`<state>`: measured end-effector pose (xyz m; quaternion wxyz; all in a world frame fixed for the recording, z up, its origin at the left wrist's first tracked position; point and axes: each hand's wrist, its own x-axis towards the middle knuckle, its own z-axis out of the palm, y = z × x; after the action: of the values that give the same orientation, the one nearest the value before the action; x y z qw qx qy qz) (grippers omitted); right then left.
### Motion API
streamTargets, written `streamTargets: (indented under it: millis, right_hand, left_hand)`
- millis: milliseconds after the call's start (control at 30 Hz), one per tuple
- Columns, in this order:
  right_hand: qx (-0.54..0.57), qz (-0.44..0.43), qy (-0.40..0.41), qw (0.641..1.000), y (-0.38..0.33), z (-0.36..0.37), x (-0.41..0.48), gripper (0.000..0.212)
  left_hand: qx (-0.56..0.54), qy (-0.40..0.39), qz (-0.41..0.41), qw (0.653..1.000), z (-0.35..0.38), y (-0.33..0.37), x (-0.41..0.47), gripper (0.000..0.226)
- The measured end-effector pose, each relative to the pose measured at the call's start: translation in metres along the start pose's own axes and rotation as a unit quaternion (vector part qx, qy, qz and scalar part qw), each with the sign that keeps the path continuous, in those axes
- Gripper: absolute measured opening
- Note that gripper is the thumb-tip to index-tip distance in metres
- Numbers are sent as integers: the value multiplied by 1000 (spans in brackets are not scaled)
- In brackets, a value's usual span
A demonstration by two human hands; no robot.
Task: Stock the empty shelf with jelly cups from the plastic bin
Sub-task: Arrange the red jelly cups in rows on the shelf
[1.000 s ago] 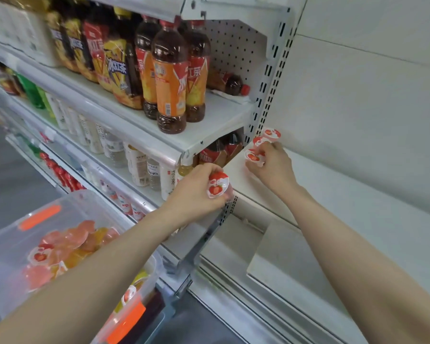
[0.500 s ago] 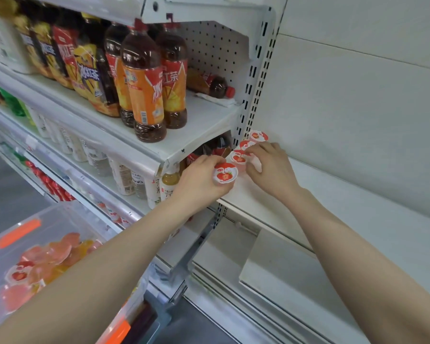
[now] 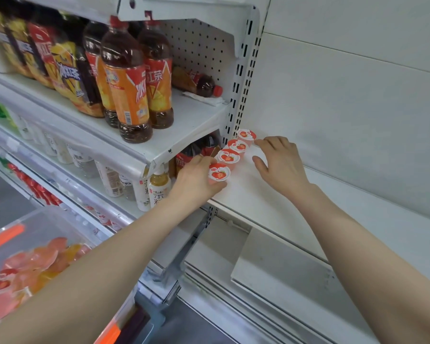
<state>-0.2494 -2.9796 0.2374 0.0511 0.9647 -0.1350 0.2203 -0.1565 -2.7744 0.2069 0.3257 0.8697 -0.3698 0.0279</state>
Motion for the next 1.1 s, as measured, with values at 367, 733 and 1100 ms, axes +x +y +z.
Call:
streamTargets:
  millis: [367,733,1100]
  right_hand:
    - [-33,-12,-8,999,-28,-24,-33,48]
    - [-34,-14,4,999,-129,-54,-105,54]
    - [58,-48,-55,996,-287,1,-210,50]
  left_hand:
    - [95,6,98,991,-25,-2,-16,59]
    - [172,2,186,967,-87,-51,-102,53]
    - [156,-10,51,986,-119,-212,-256,42]
